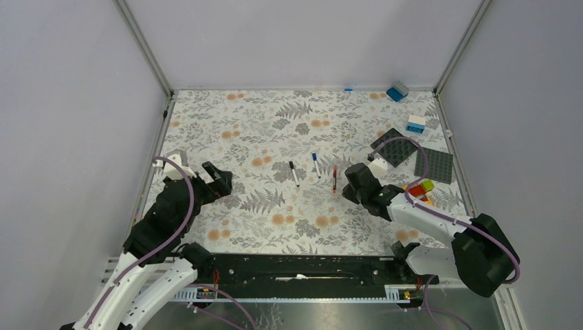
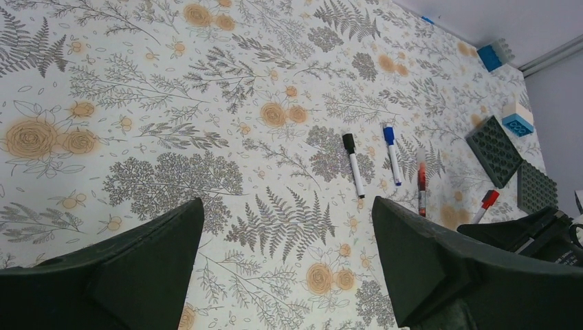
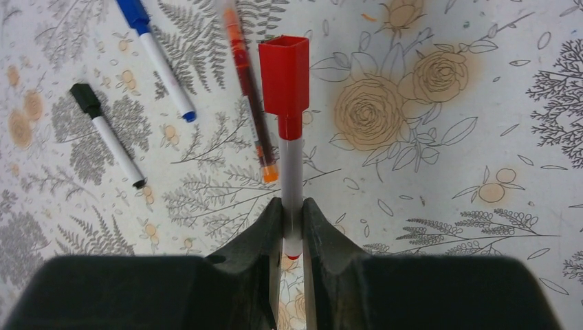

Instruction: Insert the pens into the pen caps

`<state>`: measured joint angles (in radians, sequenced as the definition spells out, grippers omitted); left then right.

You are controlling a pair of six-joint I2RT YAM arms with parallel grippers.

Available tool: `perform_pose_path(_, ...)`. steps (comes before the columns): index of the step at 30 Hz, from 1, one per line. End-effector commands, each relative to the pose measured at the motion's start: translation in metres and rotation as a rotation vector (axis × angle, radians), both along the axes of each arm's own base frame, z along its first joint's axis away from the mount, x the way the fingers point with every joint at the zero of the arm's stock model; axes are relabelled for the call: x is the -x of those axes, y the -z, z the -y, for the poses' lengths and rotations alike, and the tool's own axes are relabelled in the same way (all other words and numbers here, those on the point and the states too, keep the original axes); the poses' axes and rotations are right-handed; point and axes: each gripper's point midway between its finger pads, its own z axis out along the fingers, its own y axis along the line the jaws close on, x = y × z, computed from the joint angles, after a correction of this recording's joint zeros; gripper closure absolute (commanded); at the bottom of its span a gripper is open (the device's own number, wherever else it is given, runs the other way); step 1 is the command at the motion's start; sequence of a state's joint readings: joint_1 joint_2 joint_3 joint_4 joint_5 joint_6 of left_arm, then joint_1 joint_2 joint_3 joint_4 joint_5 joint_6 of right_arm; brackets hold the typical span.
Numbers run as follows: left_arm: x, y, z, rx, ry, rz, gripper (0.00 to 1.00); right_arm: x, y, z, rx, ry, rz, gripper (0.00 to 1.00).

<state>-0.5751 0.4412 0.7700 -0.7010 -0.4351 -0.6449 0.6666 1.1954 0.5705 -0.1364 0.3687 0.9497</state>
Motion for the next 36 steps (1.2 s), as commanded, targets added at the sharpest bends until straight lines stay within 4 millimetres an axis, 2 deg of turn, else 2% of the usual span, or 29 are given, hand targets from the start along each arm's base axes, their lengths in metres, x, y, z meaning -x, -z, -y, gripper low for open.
perform_pose_path(1,-0.002,-0.009,-0.003,-0.013,-0.008,0.028,0.01,-0.007,0.013,0.012,0.0,0.112,-0.013,1.0)
perform_pose_path(7,0.0,-0.01,-0.005,-0.007,-0.011,0.041,0.01,-0.005,0.029,0.016,0.001,0.126,-0.049,0.96)
perform_pose_path(12,0.001,-0.011,-0.004,-0.005,-0.003,0.044,0.01,-0.007,0.033,0.019,0.012,0.131,-0.05,0.93)
perform_pose_path(18,0.002,-0.012,-0.004,-0.002,0.0,0.047,0.01,-0.007,0.033,0.021,0.011,0.138,-0.05,0.81)
perform_pose_path(22,0.002,-0.012,-0.004,-0.002,0.0,0.048,0.01,-0.006,0.032,0.023,0.007,0.147,-0.045,0.67)
perform_pose_path(26,0.002,-0.012,-0.004,-0.002,0.0,0.049,0.01,-0.006,0.029,0.023,-0.007,0.152,-0.038,0.58)
perform_pose_path(30,0.002,-0.011,-0.004,-0.005,0.0,0.048,0.01,-0.01,0.019,0.024,-0.016,0.15,-0.004,0.51)
perform_pose_path(36,0.001,-0.011,-0.004,-0.006,0.002,0.049,0.01,-0.03,-0.025,0.028,0.04,0.106,0.139,0.22)
